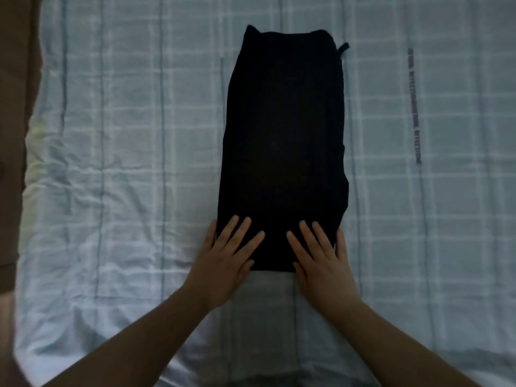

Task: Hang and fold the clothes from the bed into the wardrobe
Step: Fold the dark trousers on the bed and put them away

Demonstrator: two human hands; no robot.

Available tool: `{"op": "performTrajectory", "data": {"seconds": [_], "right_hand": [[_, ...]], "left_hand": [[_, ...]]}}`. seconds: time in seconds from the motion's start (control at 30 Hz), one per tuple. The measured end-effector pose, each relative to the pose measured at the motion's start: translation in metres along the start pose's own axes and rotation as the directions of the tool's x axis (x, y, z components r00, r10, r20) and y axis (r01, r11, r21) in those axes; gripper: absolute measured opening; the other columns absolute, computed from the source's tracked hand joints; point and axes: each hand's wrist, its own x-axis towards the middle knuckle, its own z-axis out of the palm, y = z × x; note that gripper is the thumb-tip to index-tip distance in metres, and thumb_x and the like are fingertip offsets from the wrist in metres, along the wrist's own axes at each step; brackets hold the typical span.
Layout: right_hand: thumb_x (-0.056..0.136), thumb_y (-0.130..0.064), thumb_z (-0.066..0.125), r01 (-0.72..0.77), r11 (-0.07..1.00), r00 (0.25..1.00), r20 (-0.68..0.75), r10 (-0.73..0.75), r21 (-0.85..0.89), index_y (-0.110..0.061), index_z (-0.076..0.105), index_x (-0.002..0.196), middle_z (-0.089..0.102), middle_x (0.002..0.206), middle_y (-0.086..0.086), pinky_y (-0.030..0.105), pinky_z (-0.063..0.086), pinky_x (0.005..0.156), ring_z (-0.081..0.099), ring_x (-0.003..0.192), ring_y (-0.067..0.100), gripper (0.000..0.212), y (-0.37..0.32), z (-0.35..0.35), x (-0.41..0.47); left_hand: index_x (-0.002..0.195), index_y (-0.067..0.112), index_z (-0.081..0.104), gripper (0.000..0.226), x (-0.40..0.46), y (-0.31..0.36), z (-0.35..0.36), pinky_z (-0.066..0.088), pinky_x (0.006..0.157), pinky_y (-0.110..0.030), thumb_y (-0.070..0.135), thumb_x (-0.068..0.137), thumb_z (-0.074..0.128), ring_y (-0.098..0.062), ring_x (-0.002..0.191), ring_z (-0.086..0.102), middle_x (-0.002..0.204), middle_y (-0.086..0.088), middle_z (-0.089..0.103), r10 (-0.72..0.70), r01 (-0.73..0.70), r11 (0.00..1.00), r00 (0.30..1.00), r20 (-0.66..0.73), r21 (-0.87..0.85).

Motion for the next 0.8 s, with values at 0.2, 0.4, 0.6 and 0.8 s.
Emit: {"op": "performTrajectory", "data": {"seconds": [0.2, 0.4, 0.6, 0.8], "right_hand": [[0.097, -0.037, 0.052, 0.215, 0.976, 0.976, -0.035, -0.214, 0.03, -0.021, 0.037, 0.152, 0.032, 0.16, 0.003, 0.059, 0.017, 0.119, 0.024, 0.15, 0.025, 0.06, 0.006, -0.015, -0.011], [0.095, -0.047, 0.052, 0.163, 0.986, 0.98, 0.12, -0.158, -0.039, -0.021, 0.032, 0.154, 0.029, 0.161, -0.002, 0.056, 0.02, 0.119, 0.02, 0.151, 0.019, 0.068, 0.02, -0.017, -0.001], [0.093, -0.041, 0.055, 0.143, 0.99, 0.983, 0.123, -0.139, -0.019, -0.026, 0.031, 0.155, 0.026, 0.162, -0.001, 0.052, 0.024, 0.118, 0.023, 0.15, 0.019, 0.068, 0.022, -0.018, 0.004], [0.077, -0.033, 0.068, 0.187, 0.979, 0.977, 0.125, -0.175, -0.086, -0.027, 0.028, 0.155, 0.025, 0.163, 0.003, 0.061, 0.019, 0.117, 0.02, 0.151, 0.023, 0.088, 0.024, -0.025, 0.01]], "left_hand": [[0.155, 0.027, 0.028, 0.063, -0.009, -0.01, -0.016, 0.013, 0.118, -0.063, 0.049, 0.099, 0.046, -0.029, 0.152, 0.013, 0.163, -0.008, 0.021, 0.102, -0.102, 0.995, 0.994, -0.028, -0.001], [0.158, 0.024, 0.014, 0.075, 0.003, -0.034, -0.019, 0.008, 0.122, -0.052, 0.057, 0.096, 0.04, -0.024, 0.153, 0.003, 0.165, -0.004, 0.014, 0.203, -0.209, 0.977, 0.97, 0.138, 0.035], [0.159, 0.023, 0.01, 0.086, 0.008, -0.035, -0.025, 0.009, 0.121, -0.053, 0.048, 0.088, 0.053, -0.026, 0.153, 0.005, 0.164, -0.006, 0.015, 0.198, -0.211, 0.974, 0.969, 0.147, 0.084], [0.157, 0.017, 0.019, 0.079, 0.008, -0.035, -0.034, 0.014, 0.122, -0.047, 0.027, 0.09, 0.06, -0.023, 0.15, 0.019, 0.161, -0.006, 0.024, 0.321, -0.32, 0.947, 0.946, 0.049, -0.028]]}}
